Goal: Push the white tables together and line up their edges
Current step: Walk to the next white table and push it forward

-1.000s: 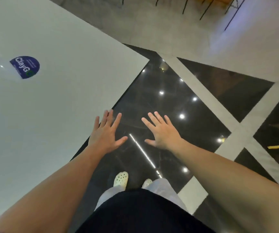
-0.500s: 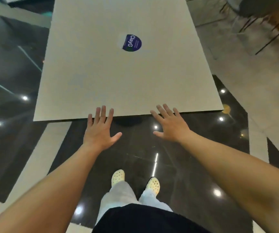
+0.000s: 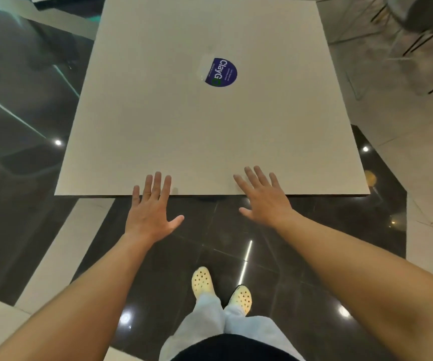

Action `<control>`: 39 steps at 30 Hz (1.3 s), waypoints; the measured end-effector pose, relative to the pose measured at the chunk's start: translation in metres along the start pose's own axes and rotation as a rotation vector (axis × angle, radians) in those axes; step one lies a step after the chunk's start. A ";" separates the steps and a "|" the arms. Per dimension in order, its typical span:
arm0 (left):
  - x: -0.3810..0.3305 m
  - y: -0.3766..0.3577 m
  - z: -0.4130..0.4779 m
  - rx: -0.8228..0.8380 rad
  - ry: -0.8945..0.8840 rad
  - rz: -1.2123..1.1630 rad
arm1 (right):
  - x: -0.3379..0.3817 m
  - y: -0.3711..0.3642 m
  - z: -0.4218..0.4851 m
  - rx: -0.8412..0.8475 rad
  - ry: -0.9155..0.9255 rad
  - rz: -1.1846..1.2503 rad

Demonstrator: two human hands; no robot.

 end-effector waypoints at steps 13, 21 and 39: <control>0.015 -0.026 0.072 0.029 -0.063 0.087 | -0.011 -0.035 0.056 -0.048 -0.040 -0.011; 0.011 -0.030 0.074 -0.069 -0.003 0.106 | -0.011 -0.035 0.057 -0.168 0.059 -0.066; -0.098 -0.035 0.104 -0.113 0.171 0.159 | -0.118 -0.030 0.071 -0.261 0.201 -0.096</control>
Point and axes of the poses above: each hand's wrist, its own z-axis towards the middle knuckle, its own y-axis out of the back of the hand, x = y × z, the point moved 6 cm from there along z, towards the middle knuckle, and after that the axes turned 10 degrees about -y, right-handed, at the moved point
